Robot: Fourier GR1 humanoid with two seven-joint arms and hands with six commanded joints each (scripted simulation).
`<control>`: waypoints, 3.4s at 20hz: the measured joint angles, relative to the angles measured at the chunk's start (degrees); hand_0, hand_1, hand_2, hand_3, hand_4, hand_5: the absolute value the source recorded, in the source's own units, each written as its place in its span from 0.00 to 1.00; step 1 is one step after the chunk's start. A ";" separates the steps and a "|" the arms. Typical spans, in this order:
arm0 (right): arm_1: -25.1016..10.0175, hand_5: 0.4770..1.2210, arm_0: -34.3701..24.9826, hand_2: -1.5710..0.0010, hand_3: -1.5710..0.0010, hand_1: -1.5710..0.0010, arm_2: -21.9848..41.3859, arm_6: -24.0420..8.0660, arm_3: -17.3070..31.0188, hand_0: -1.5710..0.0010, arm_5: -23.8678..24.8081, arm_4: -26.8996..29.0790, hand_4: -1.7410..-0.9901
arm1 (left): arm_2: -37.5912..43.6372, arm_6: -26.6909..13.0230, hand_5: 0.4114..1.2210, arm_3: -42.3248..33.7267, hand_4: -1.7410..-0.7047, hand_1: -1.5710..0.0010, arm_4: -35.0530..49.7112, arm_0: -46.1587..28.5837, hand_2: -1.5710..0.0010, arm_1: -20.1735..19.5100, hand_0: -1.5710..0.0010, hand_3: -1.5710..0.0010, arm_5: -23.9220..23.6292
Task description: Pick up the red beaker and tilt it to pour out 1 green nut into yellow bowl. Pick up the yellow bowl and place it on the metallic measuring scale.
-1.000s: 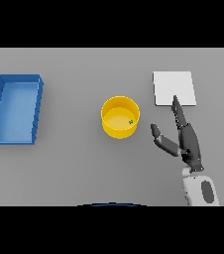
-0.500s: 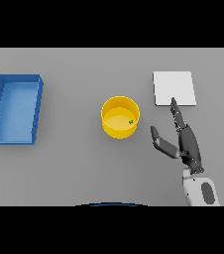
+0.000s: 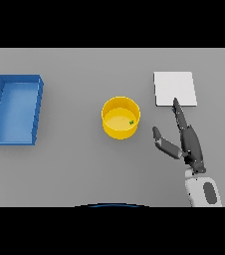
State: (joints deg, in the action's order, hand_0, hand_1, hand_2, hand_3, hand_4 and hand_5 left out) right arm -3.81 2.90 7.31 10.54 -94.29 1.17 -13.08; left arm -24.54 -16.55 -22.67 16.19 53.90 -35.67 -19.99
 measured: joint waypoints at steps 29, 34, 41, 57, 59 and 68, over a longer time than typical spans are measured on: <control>-7.77 0.32 -5.58 1.00 1.00 1.00 6.08 -3.49 -0.15 1.00 -5.83 -9.59 0.73 | -9.92 -6.49 0.33 -39.71 0.99 0.99 4.75 -19.06 0.99 -13.60 0.99 0.99 3.35; -15.94 0.30 -17.63 1.00 1.00 1.00 15.03 -5.55 3.31 1.00 -12.61 -23.36 0.68 | -9.19 -5.38 0.32 -39.69 0.99 1.00 6.20 -19.27 1.00 -12.99 1.00 1.00 3.98; -20.31 0.31 -30.44 1.00 1.00 1.00 24.49 -0.02 11.00 1.00 -19.85 -33.20 0.70 | -9.15 -4.75 0.34 -39.64 0.99 1.00 6.62 -19.76 1.00 -13.16 1.00 1.00 4.78; -16.56 0.37 -43.88 1.00 1.00 1.00 34.56 2.36 28.82 1.00 -28.67 -39.90 0.59 | -7.94 -3.07 0.34 -40.28 0.99 1.00 7.73 -21.08 1.00 -14.31 1.00 1.00 4.95; -15.86 0.42 -43.89 1.00 0.99 1.00 33.95 1.76 29.93 1.00 -28.82 -39.29 0.56 | -7.96 -2.83 0.34 -40.68 0.99 1.00 7.99 -21.31 1.00 -13.70 1.00 1.00 4.48; -15.14 0.88 -43.88 0.29 0.47 0.23 34.25 1.91 30.12 0.21 -29.88 -39.17 0.17 | -7.61 -2.49 0.35 -41.52 0.98 1.00 8.25 -21.57 1.00 -14.92 1.00 1.00 5.03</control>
State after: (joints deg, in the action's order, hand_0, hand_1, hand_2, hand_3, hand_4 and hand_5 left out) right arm -18.95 -40.98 41.55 12.45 -64.16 -28.71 -52.25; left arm -32.15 -19.04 -64.19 24.44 32.32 -50.59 -14.96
